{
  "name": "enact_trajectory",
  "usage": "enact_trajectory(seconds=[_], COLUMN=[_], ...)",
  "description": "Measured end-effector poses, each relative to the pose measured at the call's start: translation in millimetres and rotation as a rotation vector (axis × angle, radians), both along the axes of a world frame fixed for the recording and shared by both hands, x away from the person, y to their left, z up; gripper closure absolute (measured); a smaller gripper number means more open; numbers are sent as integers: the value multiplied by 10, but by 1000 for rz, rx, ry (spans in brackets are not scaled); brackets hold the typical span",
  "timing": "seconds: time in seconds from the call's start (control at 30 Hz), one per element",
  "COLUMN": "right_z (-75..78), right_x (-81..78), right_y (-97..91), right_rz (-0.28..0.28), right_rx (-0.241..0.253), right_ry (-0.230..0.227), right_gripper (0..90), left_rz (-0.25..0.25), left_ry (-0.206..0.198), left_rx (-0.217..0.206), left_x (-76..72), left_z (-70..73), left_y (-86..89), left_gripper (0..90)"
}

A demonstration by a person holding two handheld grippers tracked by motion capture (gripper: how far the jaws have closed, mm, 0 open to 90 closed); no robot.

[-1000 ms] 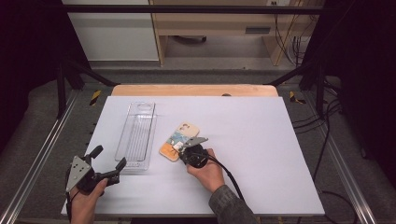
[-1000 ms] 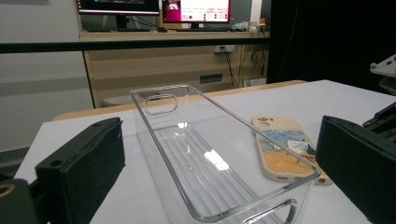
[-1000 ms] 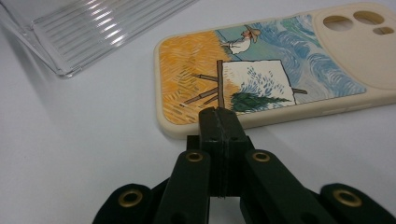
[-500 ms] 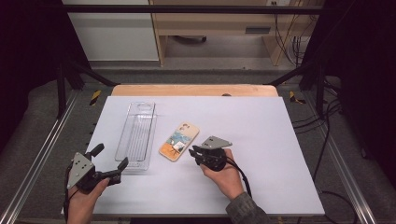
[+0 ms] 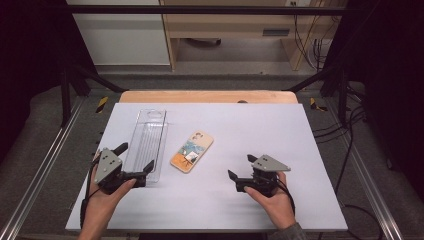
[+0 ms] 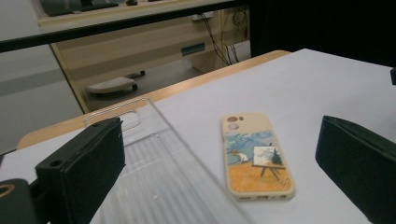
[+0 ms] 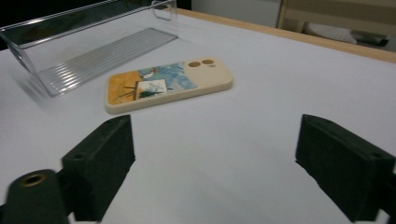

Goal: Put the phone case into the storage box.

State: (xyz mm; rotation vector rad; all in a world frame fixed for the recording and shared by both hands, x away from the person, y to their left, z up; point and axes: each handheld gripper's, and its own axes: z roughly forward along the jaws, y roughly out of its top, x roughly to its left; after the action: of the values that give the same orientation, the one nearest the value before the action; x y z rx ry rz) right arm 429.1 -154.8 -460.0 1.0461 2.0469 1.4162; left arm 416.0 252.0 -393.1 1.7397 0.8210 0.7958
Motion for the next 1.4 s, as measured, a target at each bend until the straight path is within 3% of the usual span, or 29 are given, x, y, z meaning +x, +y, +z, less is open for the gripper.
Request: enact_trajectory(seconds=[0.1,0.27,0.37,0.63,1.0,1.4], right_z=[-4,8,29,56,-26,-57], right_x=[-110,-211,-309,-473,-566,-553], right_y=[-220,-428,-640,-964,-1286,-1301], right_rz=[-37,-74,-111,-173,-268,-257], right_rx=[1,6,21,10,33,26], right_ry=[-23,-39,-49,-88,-130,-181], right_gripper=[64,56,54,48,37,36], left_rz=[-21,-53,-69,-90,-90,-88], left_ry=[10,23,35,54,76,87], left_rx=[26,65,89,122,117,97], left_x=[63,157,226,386,543,606], left_z=[68,129,126,48,-47,-27], left_y=[-179,-466,-658,-1019,-1231,-1296], left_gripper=[11,12,13,17,19,18])
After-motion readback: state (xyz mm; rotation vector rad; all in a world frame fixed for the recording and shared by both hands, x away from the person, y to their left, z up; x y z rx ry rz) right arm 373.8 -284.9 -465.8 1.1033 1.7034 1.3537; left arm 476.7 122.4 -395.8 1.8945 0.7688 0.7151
